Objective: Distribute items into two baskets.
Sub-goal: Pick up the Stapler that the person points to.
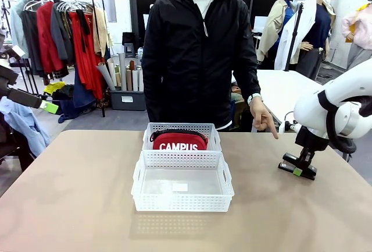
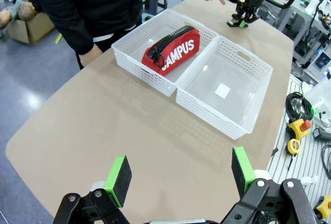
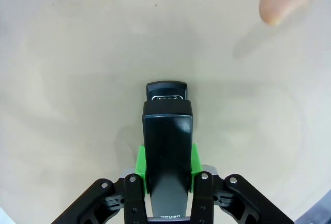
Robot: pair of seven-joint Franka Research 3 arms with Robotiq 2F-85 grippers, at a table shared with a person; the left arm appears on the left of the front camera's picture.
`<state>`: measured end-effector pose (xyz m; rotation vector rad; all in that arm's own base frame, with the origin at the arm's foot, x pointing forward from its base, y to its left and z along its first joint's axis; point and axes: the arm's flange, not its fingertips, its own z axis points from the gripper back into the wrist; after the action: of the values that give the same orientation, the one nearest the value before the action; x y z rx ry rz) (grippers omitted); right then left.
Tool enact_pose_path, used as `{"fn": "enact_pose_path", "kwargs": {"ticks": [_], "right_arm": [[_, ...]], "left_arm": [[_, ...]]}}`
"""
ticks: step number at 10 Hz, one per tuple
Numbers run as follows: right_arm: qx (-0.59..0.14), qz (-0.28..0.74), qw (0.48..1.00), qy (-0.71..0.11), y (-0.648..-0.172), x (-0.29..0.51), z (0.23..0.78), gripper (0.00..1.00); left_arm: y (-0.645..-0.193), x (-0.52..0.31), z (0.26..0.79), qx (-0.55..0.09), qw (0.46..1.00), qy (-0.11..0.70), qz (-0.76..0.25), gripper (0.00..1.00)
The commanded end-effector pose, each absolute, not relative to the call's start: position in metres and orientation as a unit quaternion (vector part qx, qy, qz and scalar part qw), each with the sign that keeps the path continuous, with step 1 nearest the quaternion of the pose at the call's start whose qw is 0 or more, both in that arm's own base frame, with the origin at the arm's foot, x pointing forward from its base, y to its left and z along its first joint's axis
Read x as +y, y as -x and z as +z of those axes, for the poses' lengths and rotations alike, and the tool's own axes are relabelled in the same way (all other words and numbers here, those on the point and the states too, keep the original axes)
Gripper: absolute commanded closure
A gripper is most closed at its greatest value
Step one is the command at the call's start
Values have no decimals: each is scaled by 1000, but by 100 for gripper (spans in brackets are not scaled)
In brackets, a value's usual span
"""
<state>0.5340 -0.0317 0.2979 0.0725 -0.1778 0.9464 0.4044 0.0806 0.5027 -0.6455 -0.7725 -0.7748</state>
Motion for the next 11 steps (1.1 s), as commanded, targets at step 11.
{"fn": "enact_pose_path", "kwargs": {"ticks": [11], "right_arm": [[-66, 292, 953, -55, -514, -12, 472, 100]], "left_arm": [[-402, 79, 502, -369, 801, 309, -355, 0]]}}
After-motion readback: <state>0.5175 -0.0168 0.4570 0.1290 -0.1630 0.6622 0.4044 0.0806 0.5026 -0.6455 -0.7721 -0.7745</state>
